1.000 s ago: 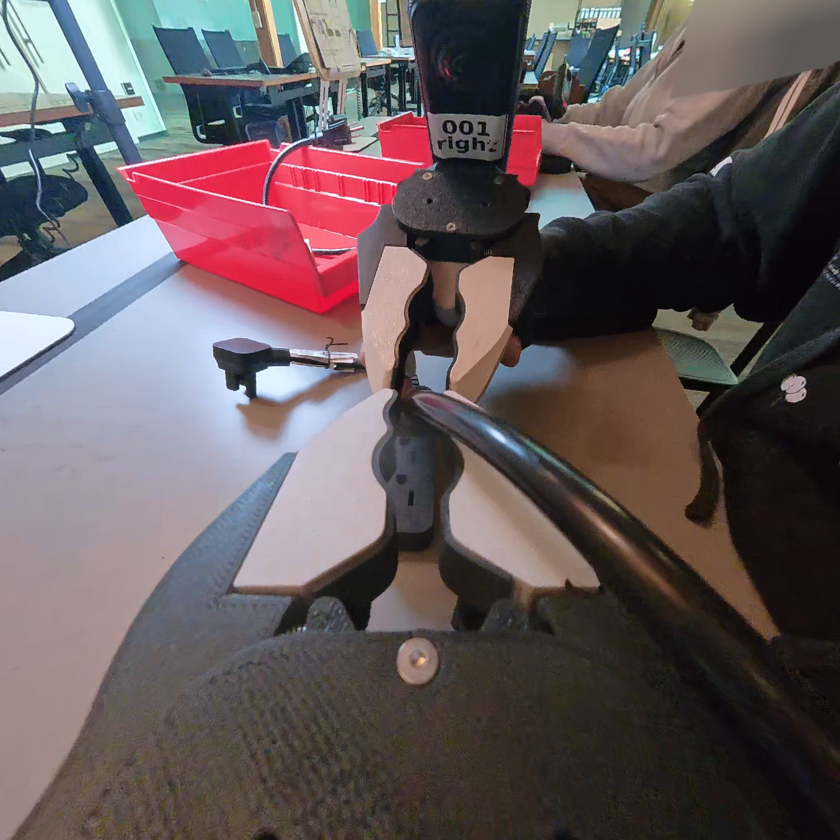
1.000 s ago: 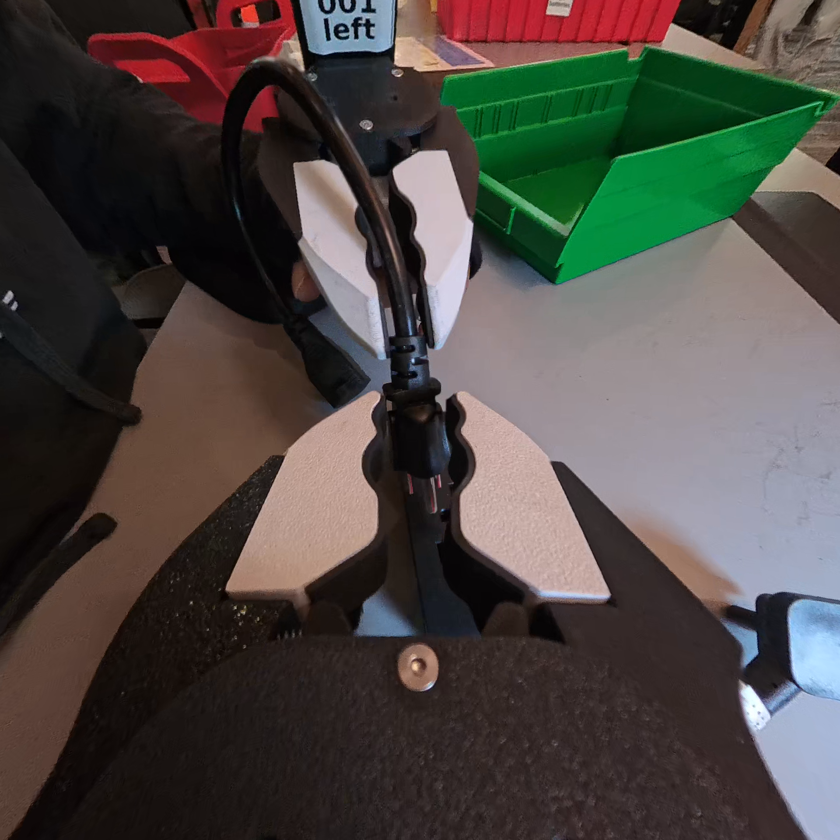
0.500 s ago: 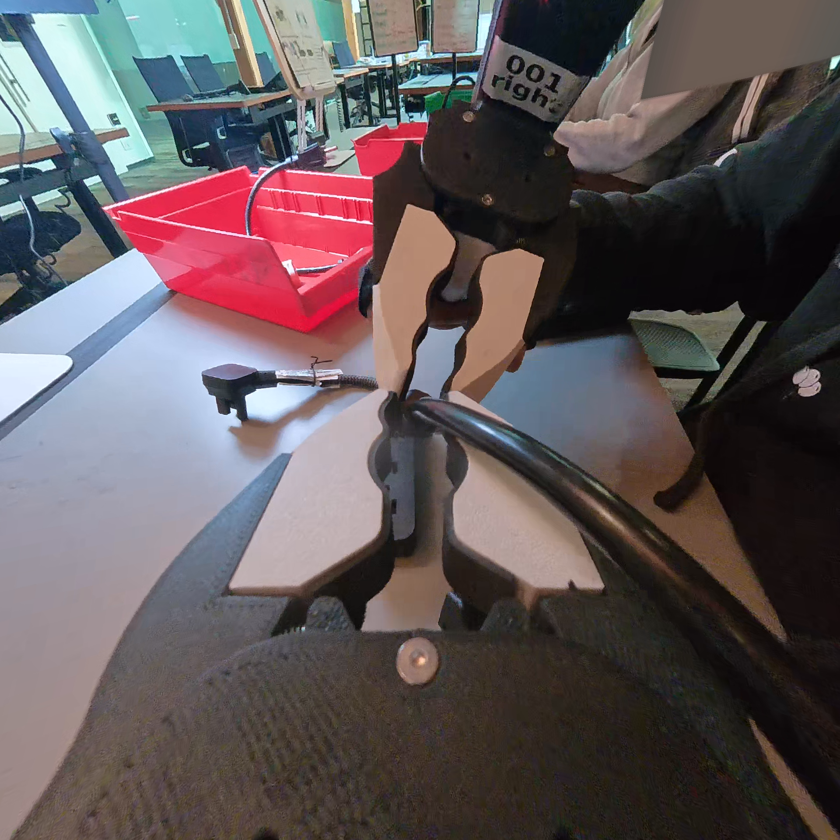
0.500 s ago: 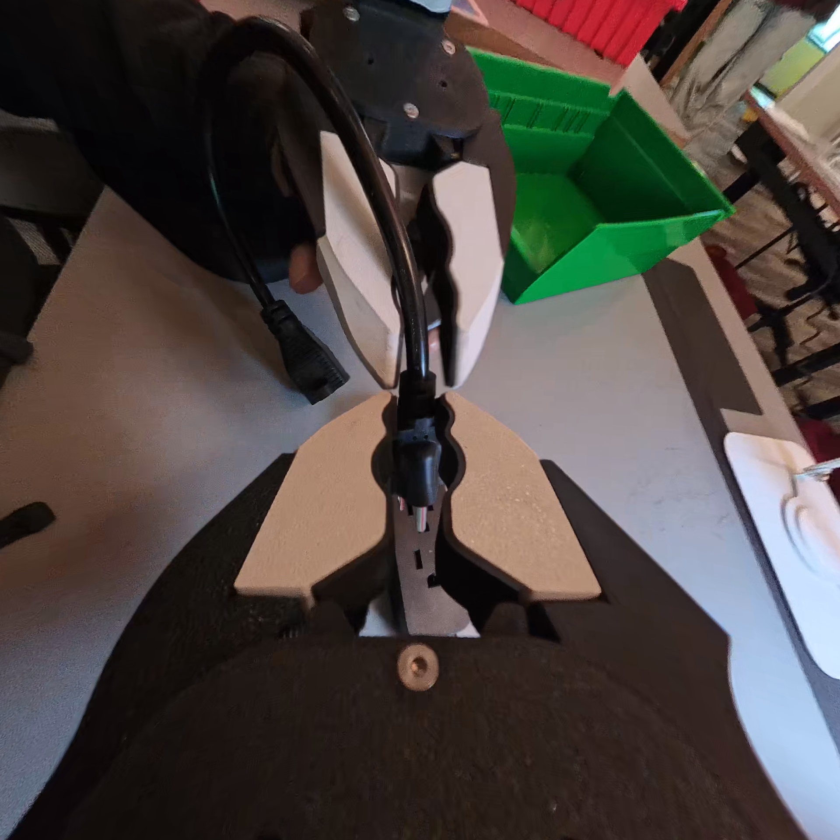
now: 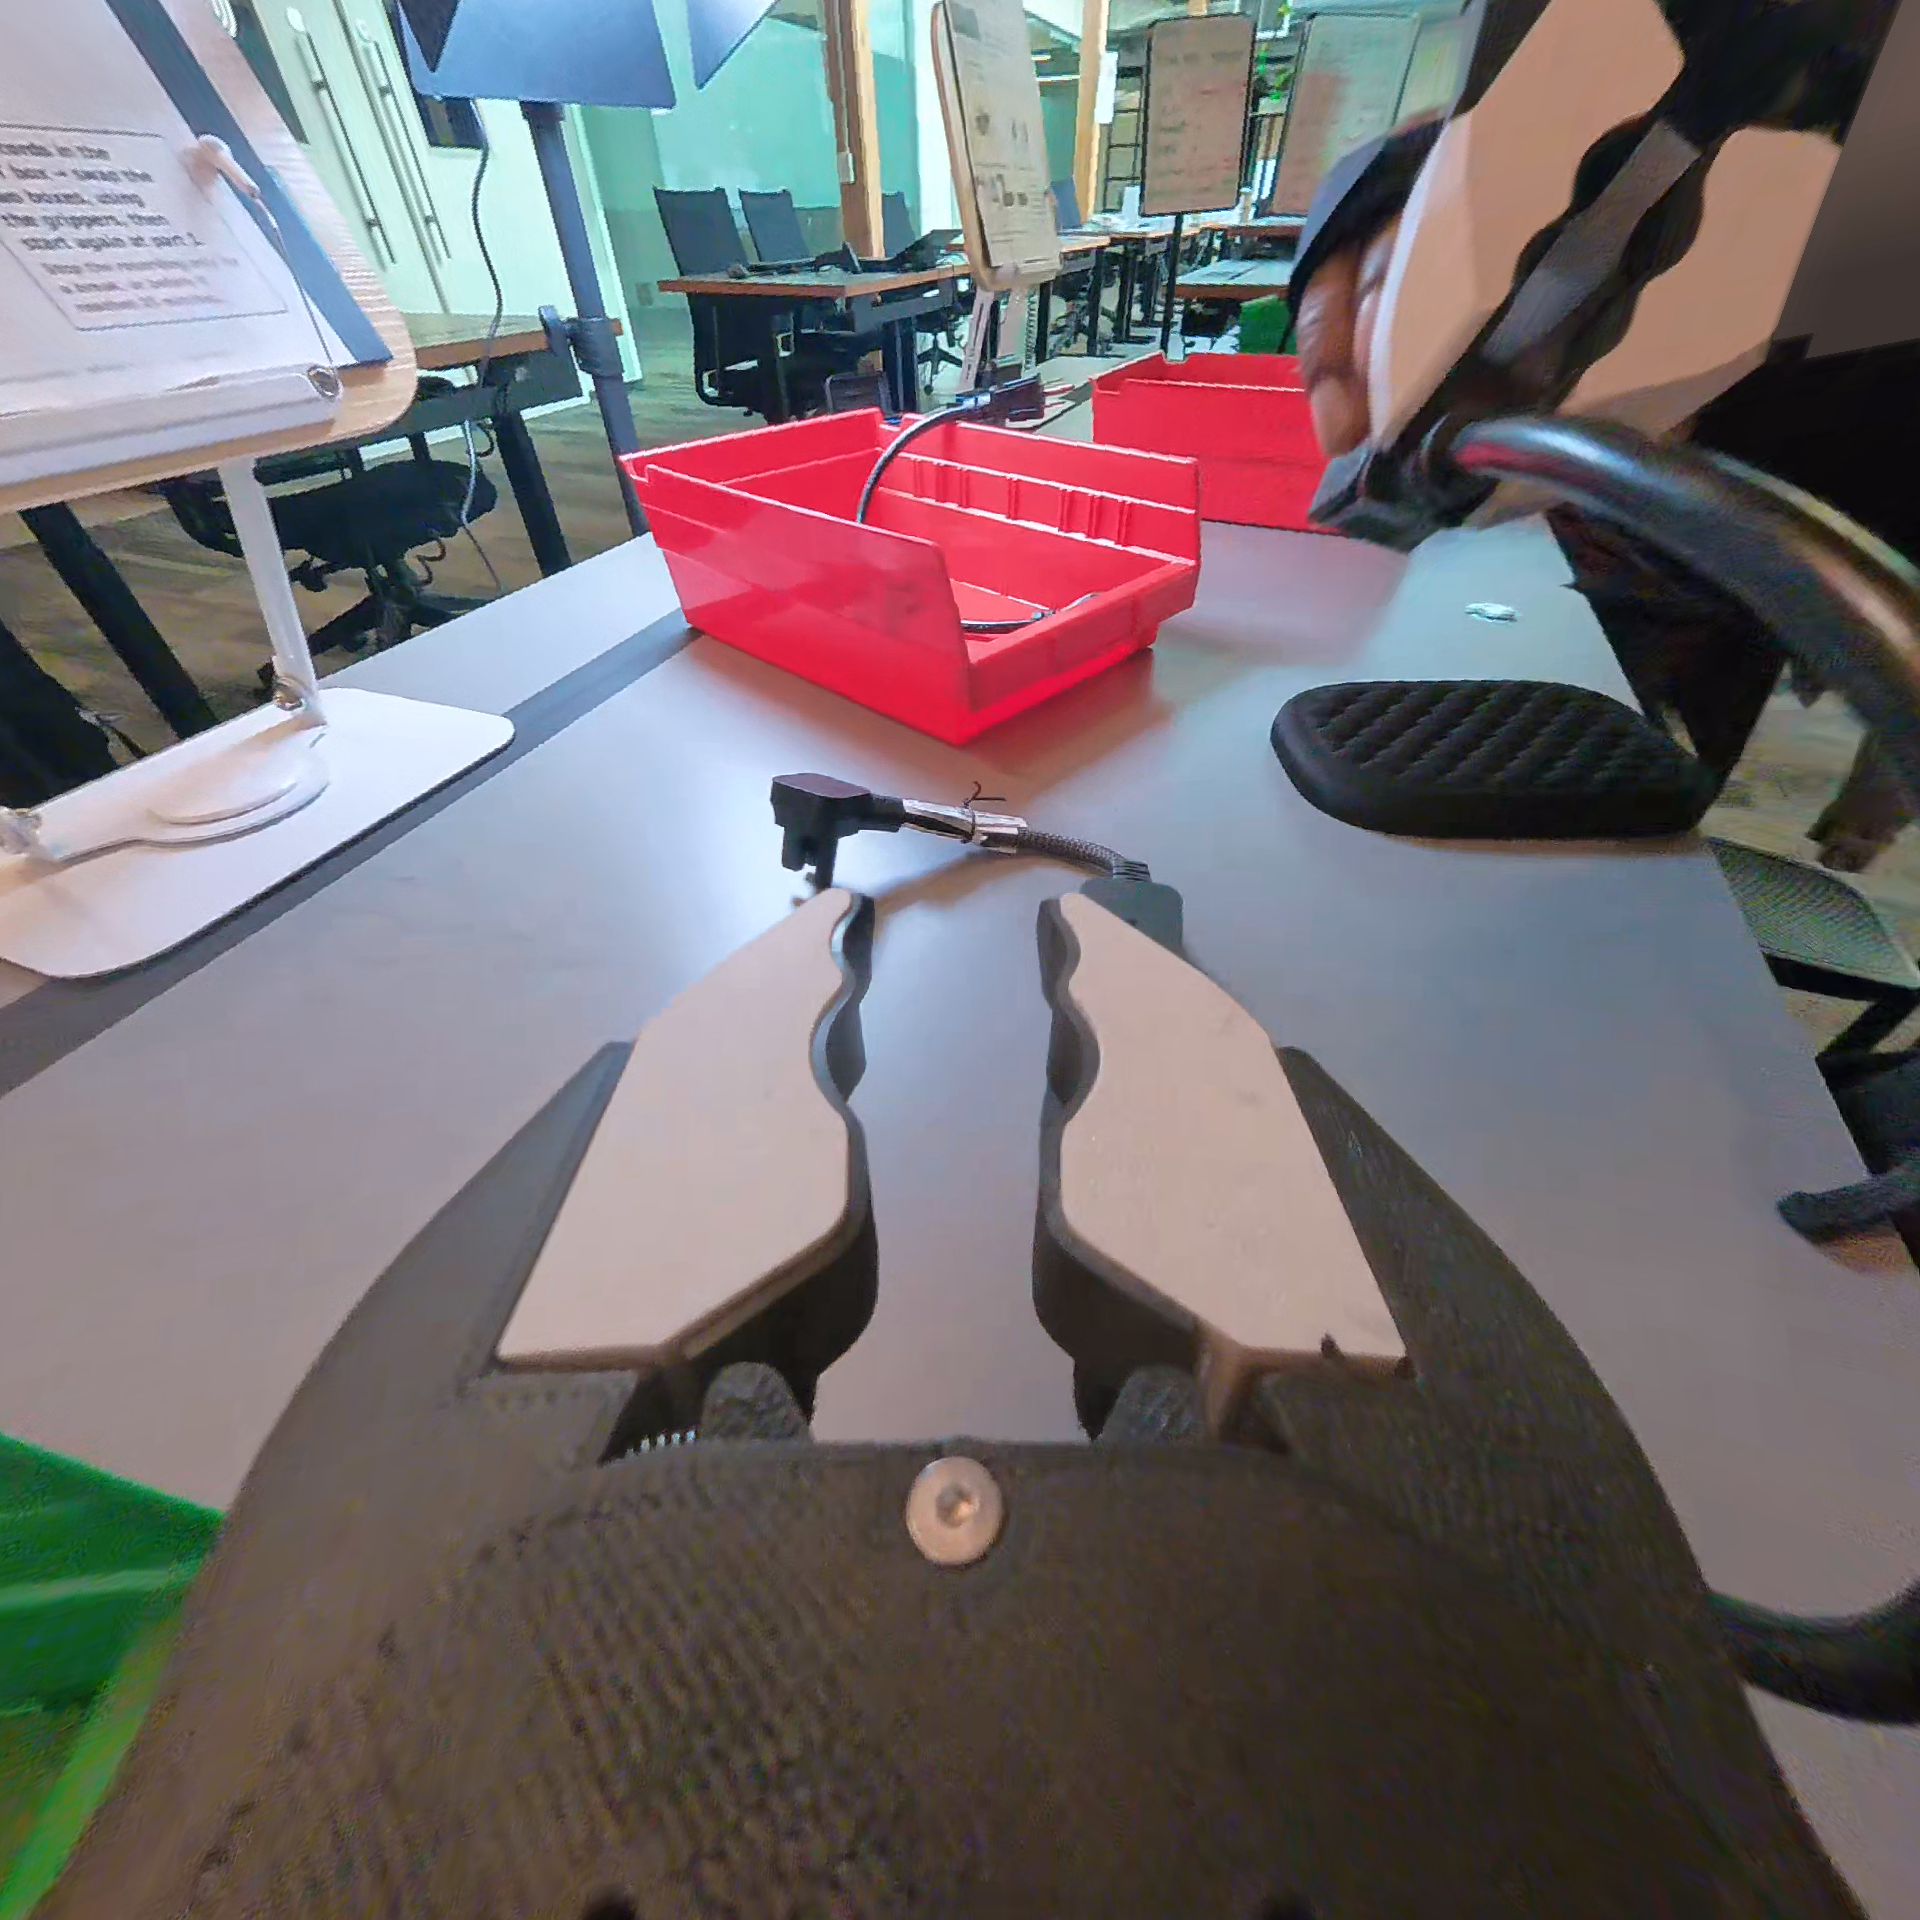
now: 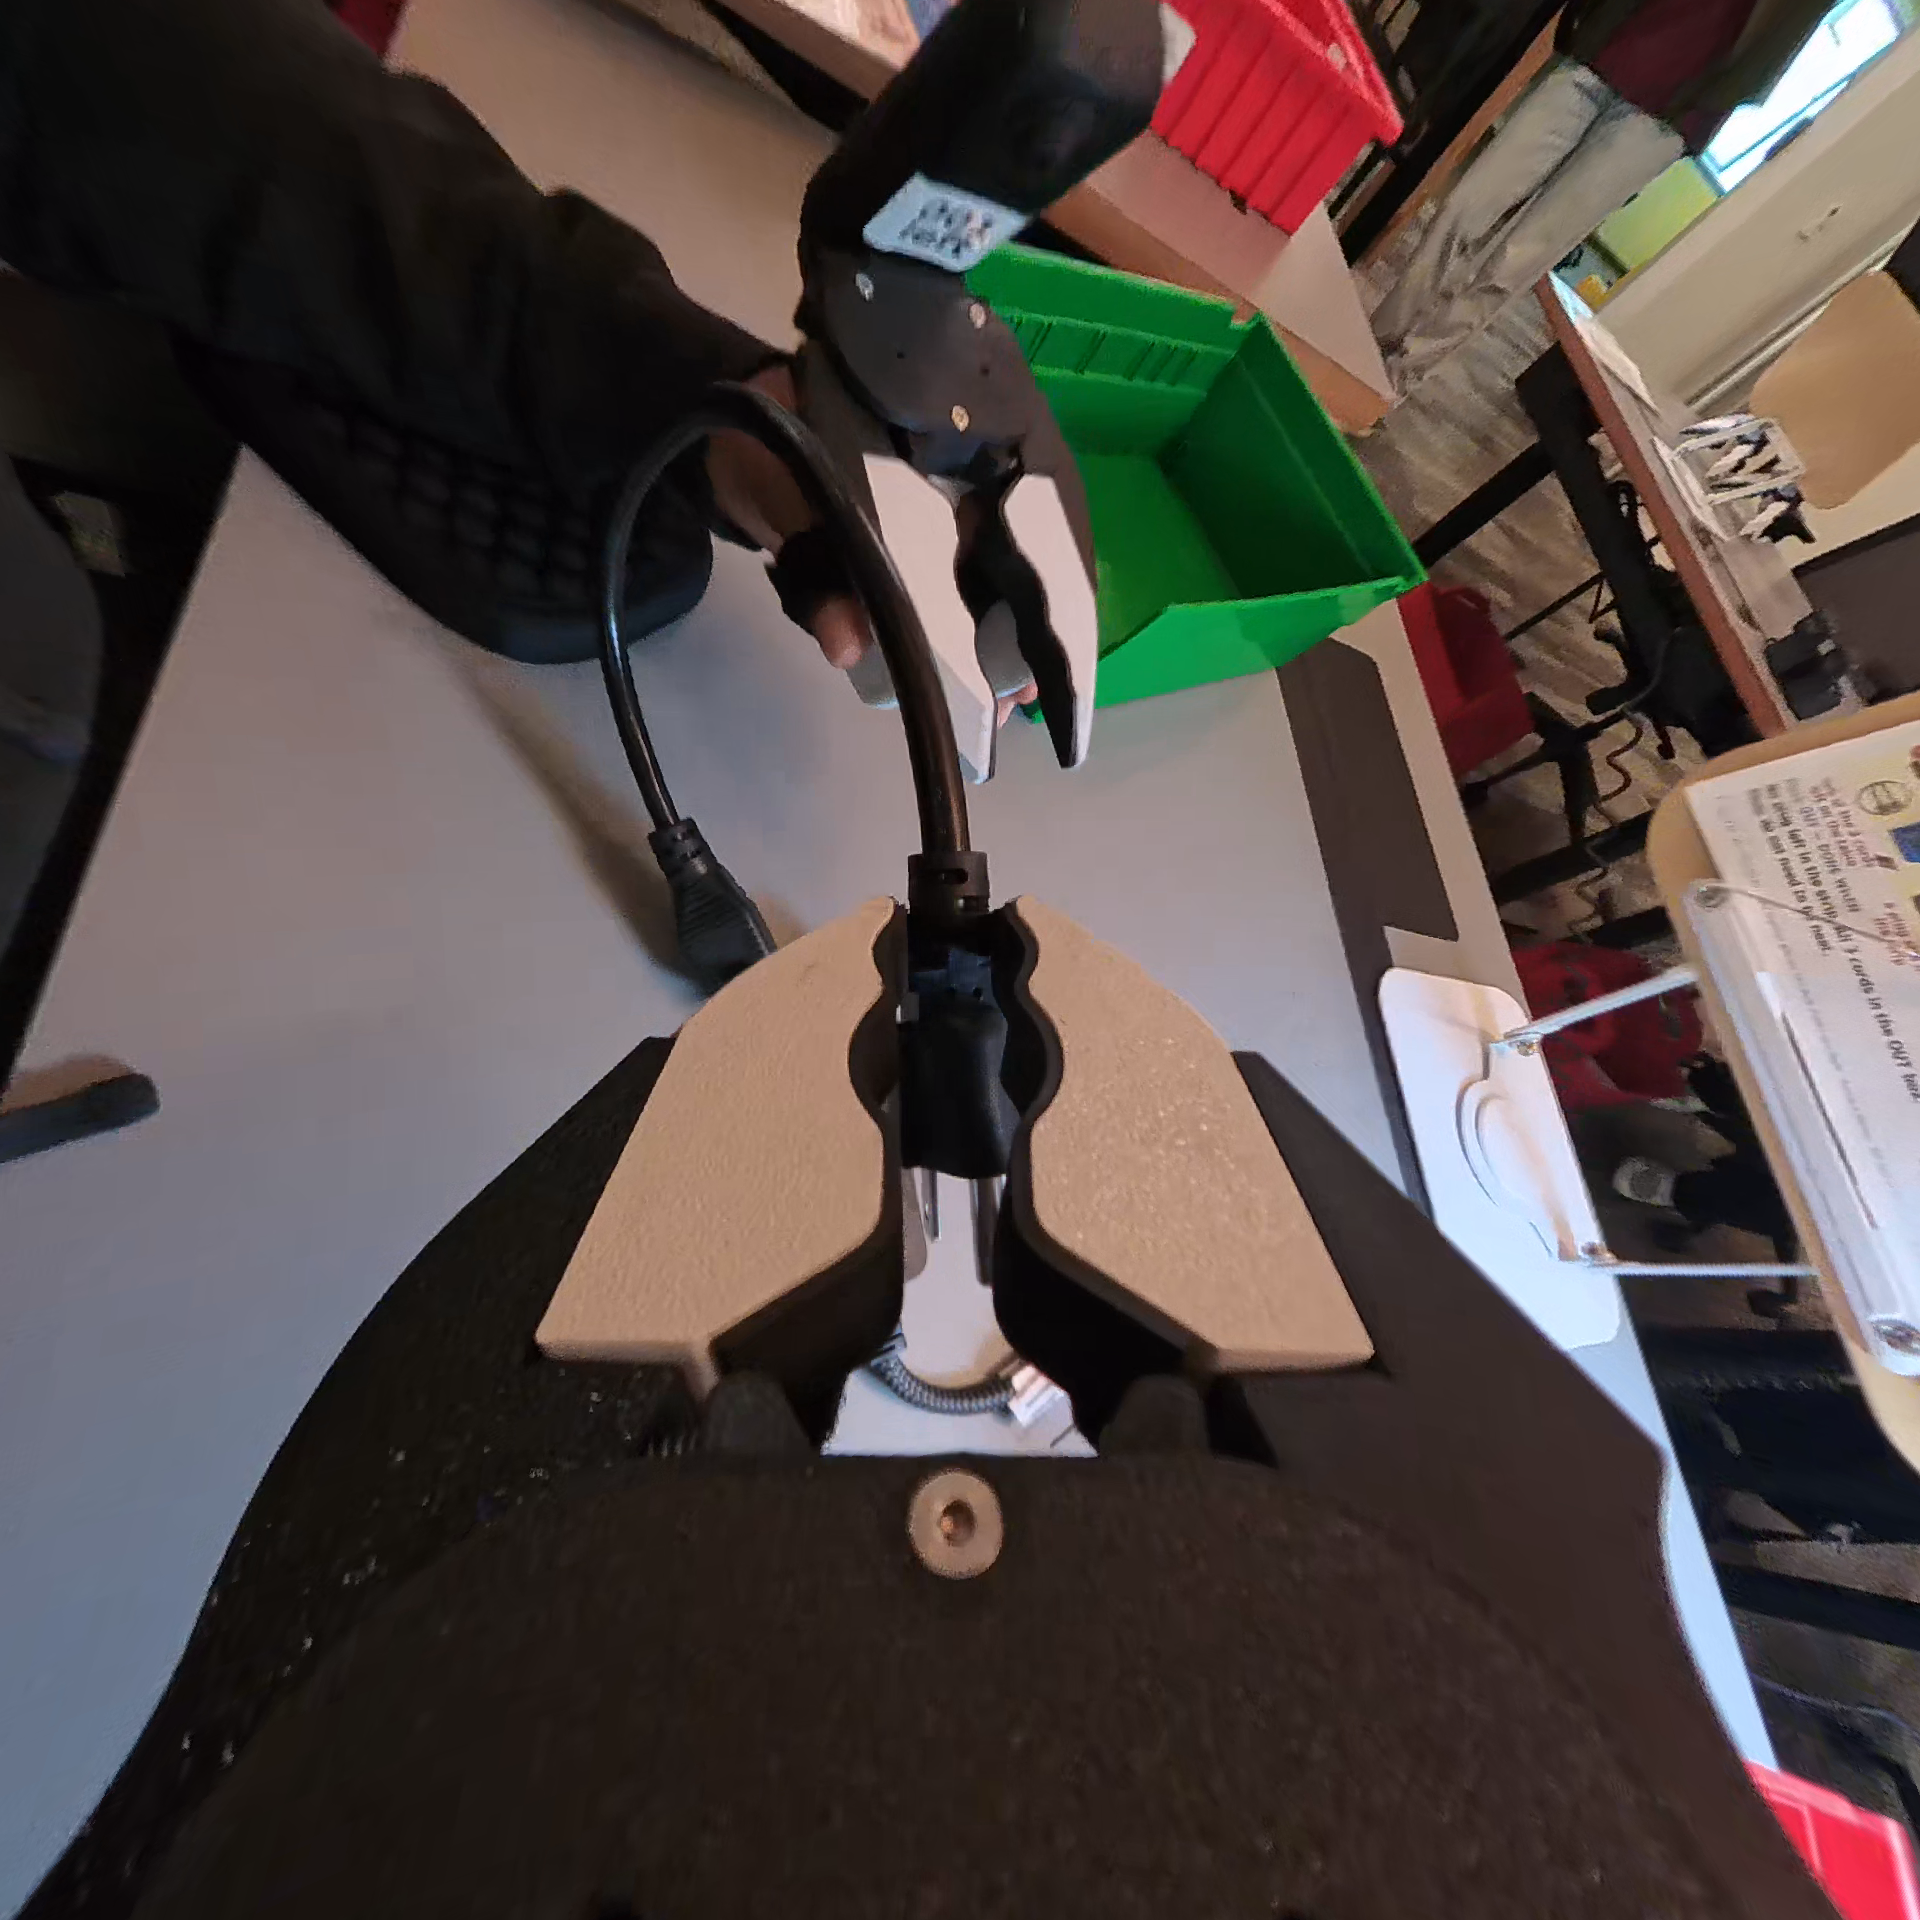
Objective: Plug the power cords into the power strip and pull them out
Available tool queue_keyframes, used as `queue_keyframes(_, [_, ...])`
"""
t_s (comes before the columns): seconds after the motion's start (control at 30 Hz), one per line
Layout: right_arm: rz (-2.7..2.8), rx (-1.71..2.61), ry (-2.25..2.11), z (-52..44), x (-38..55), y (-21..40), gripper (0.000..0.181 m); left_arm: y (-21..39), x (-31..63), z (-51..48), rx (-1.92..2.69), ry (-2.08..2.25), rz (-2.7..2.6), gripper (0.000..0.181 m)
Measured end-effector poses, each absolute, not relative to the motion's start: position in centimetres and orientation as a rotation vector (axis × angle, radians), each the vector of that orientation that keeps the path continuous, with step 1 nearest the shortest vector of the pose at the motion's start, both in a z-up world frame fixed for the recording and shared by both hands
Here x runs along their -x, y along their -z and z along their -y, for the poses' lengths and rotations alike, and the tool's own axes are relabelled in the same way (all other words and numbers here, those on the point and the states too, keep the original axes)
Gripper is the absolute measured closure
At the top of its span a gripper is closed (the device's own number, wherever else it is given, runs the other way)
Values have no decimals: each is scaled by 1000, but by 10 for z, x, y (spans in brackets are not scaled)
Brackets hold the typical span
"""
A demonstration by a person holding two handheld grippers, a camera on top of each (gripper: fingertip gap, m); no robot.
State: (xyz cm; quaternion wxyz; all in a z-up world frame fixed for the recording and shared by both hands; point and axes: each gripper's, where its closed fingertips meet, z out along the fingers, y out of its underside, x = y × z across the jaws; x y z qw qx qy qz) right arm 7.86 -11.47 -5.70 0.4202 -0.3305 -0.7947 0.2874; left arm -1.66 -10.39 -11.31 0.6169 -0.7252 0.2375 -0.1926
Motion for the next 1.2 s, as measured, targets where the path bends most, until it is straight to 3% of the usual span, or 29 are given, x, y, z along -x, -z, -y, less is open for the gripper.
queue_keyframes(0.33, [1812,848,-696,84,-139,-53,166,131,19,98,1750,318,-580,150])
queue_keyframes(0.6, [1518,1095,-332,-30,-208,-120,166,172,-10,102,1935,377,-716,132])
queue_keyframes(0.83, [1385,1417,-177,-145,-247,-79,166,203,-34,109,2071,398,-815,117])
queue_keyframes(1.03, [1283,1699,-312,-215,-247,-15,167,216,-40,104,2107,315,-859,113])
queue_keyframes(1.1, [1234,1791,-297,-241,-247,6,176,220,-41,102,2117,302,-865,113])
queue_keyframes(1.2, [1170,1847,-247,-272,-246,21,152,228,-39,99,2138,258,-891,115])
